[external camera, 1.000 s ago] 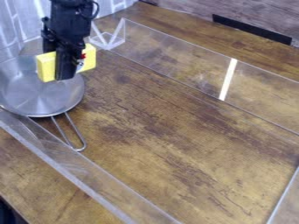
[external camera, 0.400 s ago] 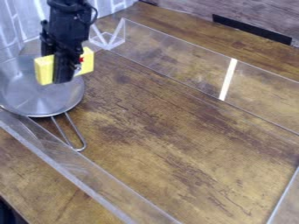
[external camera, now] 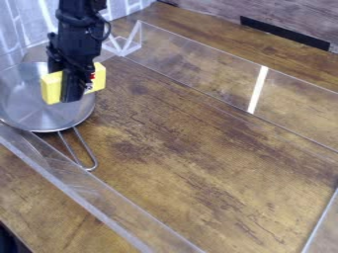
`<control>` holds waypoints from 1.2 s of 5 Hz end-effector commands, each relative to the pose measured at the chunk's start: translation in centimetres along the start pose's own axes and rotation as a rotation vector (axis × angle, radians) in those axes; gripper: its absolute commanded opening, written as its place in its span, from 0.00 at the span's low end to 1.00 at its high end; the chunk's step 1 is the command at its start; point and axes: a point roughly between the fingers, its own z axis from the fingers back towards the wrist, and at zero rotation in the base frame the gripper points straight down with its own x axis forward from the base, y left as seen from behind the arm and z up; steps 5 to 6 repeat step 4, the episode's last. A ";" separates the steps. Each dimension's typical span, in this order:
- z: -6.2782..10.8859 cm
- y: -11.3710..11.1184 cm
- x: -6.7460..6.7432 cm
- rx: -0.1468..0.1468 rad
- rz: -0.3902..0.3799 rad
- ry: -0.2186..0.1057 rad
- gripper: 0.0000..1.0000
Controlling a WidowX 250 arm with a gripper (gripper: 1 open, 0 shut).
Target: Put the yellow object in the silver pan
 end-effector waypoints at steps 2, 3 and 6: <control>0.9 0.1 0.0 0.026 0.012 -0.028 0.00; 1.0 -0.1 0.0 0.023 0.015 -0.027 0.00; 1.2 -0.3 0.0 0.021 0.019 -0.028 0.00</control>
